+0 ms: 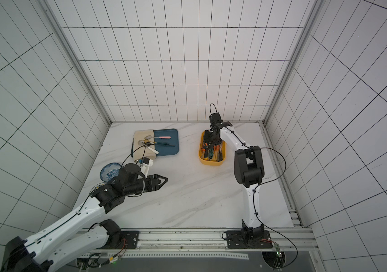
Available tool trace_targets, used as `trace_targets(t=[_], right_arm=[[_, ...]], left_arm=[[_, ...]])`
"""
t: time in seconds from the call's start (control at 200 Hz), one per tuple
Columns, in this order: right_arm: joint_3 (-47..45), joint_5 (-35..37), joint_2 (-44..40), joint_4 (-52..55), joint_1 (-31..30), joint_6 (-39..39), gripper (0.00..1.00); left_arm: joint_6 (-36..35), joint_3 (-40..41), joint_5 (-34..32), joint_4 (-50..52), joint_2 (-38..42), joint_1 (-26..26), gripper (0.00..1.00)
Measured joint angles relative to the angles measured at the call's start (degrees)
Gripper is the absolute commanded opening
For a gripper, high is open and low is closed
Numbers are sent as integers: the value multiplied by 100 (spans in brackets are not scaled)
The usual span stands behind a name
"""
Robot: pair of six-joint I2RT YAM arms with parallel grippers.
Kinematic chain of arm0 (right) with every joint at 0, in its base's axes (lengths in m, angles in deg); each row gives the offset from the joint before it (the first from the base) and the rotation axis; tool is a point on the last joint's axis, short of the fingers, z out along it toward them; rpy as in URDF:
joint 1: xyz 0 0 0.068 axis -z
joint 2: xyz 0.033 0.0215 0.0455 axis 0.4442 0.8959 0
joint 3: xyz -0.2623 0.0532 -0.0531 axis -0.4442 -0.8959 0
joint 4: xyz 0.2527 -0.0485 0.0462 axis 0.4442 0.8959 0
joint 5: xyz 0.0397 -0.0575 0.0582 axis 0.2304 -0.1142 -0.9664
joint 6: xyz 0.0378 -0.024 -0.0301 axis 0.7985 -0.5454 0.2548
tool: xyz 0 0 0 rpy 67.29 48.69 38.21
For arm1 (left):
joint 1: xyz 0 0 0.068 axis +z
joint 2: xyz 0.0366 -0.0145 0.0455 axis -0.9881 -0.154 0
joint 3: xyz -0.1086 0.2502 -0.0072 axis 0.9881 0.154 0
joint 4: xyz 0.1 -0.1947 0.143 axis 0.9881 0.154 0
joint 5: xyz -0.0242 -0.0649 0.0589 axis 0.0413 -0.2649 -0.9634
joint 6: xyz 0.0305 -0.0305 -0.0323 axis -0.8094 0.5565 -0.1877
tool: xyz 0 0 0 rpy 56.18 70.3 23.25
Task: Put the screwdriver on the desktop into the storage box
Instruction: Place the screwdriver in the storage box, then reset both arms
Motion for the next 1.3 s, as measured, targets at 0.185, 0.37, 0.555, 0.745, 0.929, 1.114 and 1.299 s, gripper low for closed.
trace_targets(t=[0.185,0.37,0.555,0.745,0.929,1.114,1.299], right_arm=[[-776,227,-1126,-173,-4,-28,99],[-1513,608,-2164,-343,26,-92,99],[-2347,1034,-3106,-487,223,-155,99],[-3355,1947,-4118,-835,496,-251,99],[-5075,3095,-5082,-2243,741,-785,99],[-7055,3847,-5368,-4247,962,-1471,99],[-7746,4028,-4636,-6022,1084,-1899,99]], left_arm=[[-136,-339,-590,205,-170,76,98],[-422,-1182,-1176,573,-669,481,98],[-737,-1797,-1834,857,-1110,986,98],[-1180,-1808,-2942,807,-1121,1384,98],[-1801,-887,-3971,-337,-1082,2192,98],[-2496,76,-4430,-1821,-1545,2835,98],[-2988,219,-4478,-3467,-2627,2994,98]])
